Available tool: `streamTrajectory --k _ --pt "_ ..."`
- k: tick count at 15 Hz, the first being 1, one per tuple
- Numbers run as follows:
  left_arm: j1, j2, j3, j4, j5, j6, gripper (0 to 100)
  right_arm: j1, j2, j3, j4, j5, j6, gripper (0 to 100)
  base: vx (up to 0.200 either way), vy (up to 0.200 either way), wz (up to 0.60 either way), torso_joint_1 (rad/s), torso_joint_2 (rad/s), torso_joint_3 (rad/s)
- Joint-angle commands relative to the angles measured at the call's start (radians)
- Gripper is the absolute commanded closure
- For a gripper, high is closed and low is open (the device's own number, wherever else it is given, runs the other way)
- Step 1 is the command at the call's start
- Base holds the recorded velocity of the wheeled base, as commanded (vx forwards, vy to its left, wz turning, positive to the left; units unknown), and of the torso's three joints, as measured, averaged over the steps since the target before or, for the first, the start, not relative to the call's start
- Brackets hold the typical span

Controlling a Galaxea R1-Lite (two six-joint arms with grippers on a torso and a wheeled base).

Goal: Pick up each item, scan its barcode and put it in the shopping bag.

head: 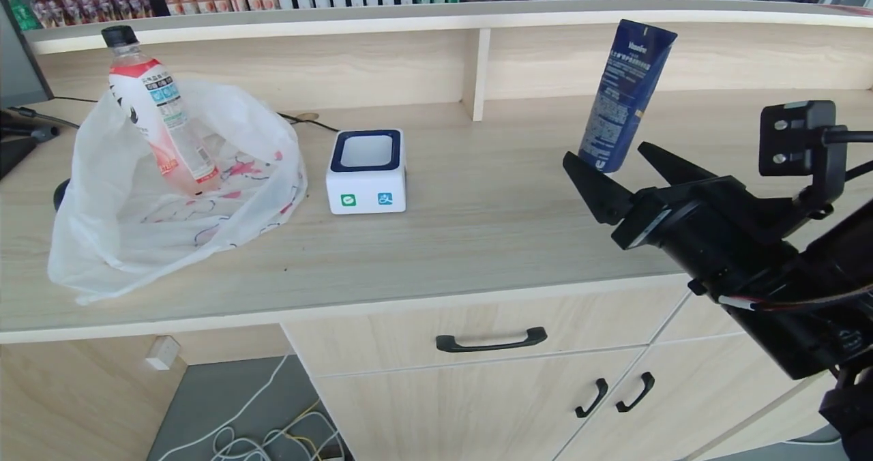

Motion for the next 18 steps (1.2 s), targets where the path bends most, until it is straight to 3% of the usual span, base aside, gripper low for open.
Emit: streamTrajectory --k 1,4,6,11,18 --pt "0.0 0.002 0.0 0.0 0.001 0.0 0 -0.014 0.003 0.006 -0.002 0.0 -0.002 0 0.0 0.0 0.0 0.0 0.0 0.0" --pt "0.0 0.002 0.0 0.0 0.001 0.0 0 -0.079 0.005 0.028 0.001 0.017 0.001 0 0.0 0.0 0.0 0.0 0.0 0.0" --pt "0.0 0.002 0.0 0.0 0.001 0.0 0 -0.166 0.0 0.051 0.003 0.102 -0.007 0 0.0 0.0 0.0 0.0 0.0 0.0" --pt "0.0 0.0 0.0 0.0 0.001 0.0 0 -0.281 -0.001 -0.024 0.057 0.14 -0.025 0 0.0 0.0 0.0 0.0 0.0 0.0" --pt "0.0 0.0 0.0 0.0 0.001 0.0 0 -0.426 0.005 -0.276 0.4 0.298 -0.025 0 0.0 0.0 0.0 0.0 0.0 0.0"
